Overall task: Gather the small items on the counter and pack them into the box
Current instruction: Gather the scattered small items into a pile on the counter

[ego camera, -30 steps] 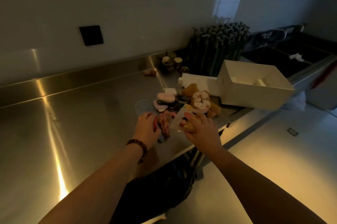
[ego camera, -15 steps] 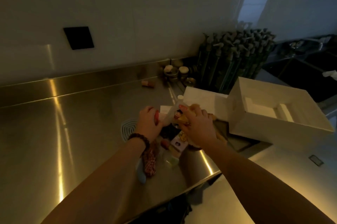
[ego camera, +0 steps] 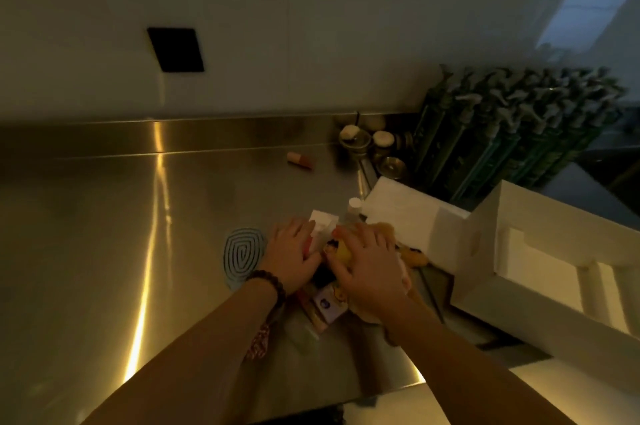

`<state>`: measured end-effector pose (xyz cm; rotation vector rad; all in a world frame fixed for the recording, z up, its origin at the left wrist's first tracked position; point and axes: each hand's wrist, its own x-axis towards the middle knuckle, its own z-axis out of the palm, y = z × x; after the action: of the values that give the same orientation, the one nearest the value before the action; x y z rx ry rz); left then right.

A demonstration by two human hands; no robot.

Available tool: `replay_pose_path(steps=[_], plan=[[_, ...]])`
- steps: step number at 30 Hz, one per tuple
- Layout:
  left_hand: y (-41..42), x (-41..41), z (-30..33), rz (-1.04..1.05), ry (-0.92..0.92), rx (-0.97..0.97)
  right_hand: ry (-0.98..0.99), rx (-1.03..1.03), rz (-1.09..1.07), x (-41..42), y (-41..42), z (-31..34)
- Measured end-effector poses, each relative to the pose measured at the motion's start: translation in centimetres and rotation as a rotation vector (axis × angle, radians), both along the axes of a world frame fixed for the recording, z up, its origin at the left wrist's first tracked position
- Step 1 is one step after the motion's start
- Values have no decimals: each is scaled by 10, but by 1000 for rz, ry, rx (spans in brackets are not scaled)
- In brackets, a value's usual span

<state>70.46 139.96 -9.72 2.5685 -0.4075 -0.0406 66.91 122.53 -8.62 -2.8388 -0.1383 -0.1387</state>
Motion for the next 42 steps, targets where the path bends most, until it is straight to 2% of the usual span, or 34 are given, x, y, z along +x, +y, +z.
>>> replay_pose_path(steps=[6,14,20,24,26,30,33,39,42], plan=[[8,17,9,175,8,-34,-65,60,156,44,-1,31],[46,44,11,426,17,33,24,76,316,160,16,46],[66,61,-5,512,86,88,310,-106,345,246,40,19],[80,68,-24,513,137,144,299,-272,439,279,55,0],[89,68,-35,507,163,169,265,-284,494,291,64,-11],[103,69,-51,520,195,156,263,-242,523,302,73,-30],[102,73,-55,494,194,171,259,-142,468,302,76,-31],[100,71,-49,468,203,161,178,217,488,272,97,-2],[99,58,-38,456,173,91,253,434,505,239,109,13]])
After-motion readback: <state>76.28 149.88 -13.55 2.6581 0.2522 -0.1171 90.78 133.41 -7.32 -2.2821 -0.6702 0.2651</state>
